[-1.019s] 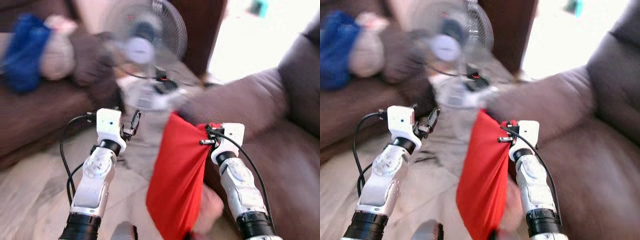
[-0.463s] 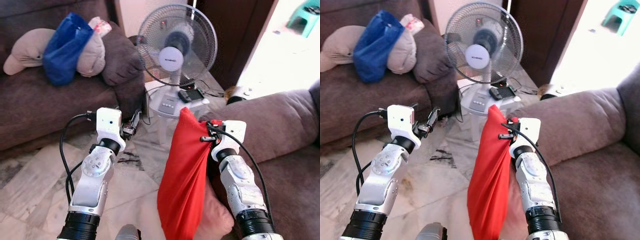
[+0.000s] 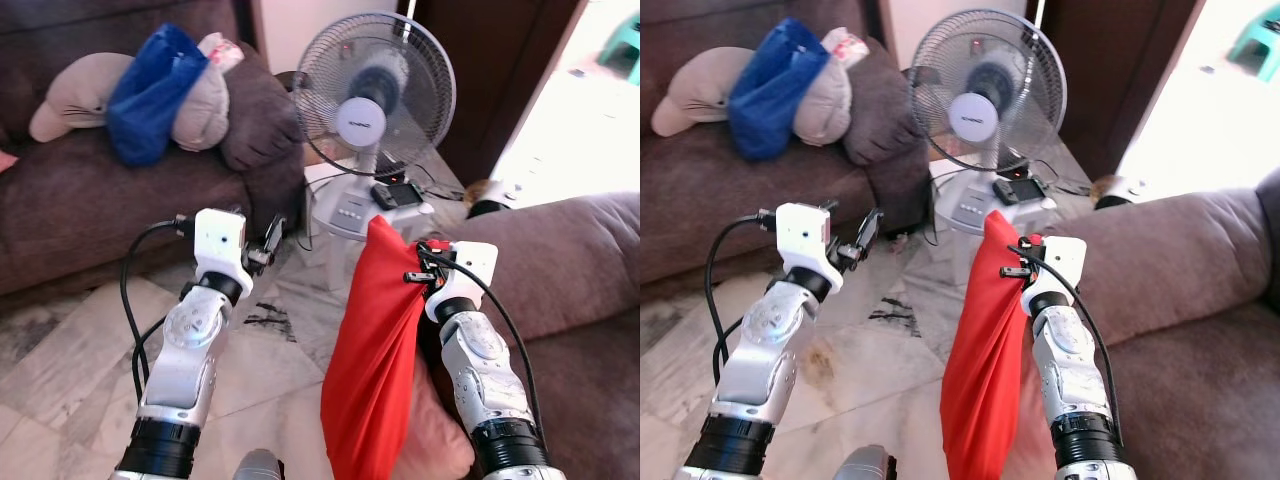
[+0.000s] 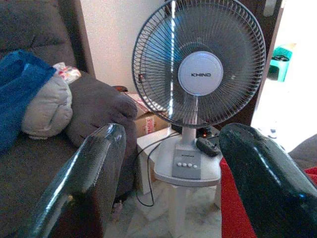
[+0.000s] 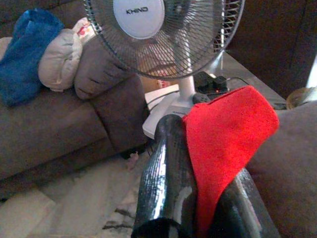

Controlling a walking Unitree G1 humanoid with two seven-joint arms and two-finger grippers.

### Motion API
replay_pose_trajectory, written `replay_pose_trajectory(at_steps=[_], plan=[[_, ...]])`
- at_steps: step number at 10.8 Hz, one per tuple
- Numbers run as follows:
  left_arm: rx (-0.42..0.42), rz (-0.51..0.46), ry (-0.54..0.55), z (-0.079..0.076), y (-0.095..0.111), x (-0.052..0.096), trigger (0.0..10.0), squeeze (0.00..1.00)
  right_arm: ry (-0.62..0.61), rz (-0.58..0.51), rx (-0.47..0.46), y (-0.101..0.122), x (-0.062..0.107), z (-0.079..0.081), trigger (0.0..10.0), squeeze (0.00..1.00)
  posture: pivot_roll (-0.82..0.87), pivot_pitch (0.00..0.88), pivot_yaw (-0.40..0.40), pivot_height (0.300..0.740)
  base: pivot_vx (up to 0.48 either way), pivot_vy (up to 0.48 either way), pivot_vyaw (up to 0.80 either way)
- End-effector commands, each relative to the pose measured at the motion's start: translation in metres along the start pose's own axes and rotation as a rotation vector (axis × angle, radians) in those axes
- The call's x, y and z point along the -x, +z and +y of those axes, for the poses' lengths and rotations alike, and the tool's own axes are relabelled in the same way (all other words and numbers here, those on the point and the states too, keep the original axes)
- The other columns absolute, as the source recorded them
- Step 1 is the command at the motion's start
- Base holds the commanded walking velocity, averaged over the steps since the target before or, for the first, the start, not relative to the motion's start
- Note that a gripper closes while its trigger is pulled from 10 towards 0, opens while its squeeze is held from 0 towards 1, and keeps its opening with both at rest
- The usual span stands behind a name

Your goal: Move the pillow to the sofa from floor

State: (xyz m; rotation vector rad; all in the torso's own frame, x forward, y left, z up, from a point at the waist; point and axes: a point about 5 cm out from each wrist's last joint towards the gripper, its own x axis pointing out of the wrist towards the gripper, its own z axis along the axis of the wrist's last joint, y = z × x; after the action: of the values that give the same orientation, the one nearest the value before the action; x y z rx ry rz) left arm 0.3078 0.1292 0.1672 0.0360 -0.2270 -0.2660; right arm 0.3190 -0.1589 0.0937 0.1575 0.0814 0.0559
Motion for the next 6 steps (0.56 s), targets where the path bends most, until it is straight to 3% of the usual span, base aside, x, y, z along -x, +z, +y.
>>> replay_pose_trajectory(at_steps=[1, 2, 3, 6], plan=[[-0.007, -0.006, -0.016, 0.001, 0.005, -0.002, 10.0, 0.00, 0.023, -0.182, -0.006, 0.038, -0.008, 0.005, 10.0, 0.00, 0.12, 0.000, -0.002, 0.740, 0.000, 0.000, 0.00], [-0.011, -0.004, -0.015, 0.001, 0.005, -0.002, 10.0, 0.00, 0.026, -0.184, -0.010, 0.038, -0.008, 0.006, 10.0, 0.05, 0.12, 0.000, -0.001, 0.740, 0.000, 0.000, 0.00], [-0.013, -0.004, -0.015, 0.002, 0.005, -0.001, 10.0, 0.00, 0.025, -0.187, -0.011, 0.039, -0.009, 0.006, 10.0, 0.00, 0.12, 0.000, 0.000, 0.740, 0.000, 0.000, 0.00], [-0.018, -0.007, -0.017, 0.003, 0.006, -0.003, 10.0, 0.00, 0.112, -0.224, -0.012, 0.051, -0.012, 0.017, 10.0, 0.00, 0.12, 0.000, 0.004, 0.740, 0.000, 0.000, 0.00]])
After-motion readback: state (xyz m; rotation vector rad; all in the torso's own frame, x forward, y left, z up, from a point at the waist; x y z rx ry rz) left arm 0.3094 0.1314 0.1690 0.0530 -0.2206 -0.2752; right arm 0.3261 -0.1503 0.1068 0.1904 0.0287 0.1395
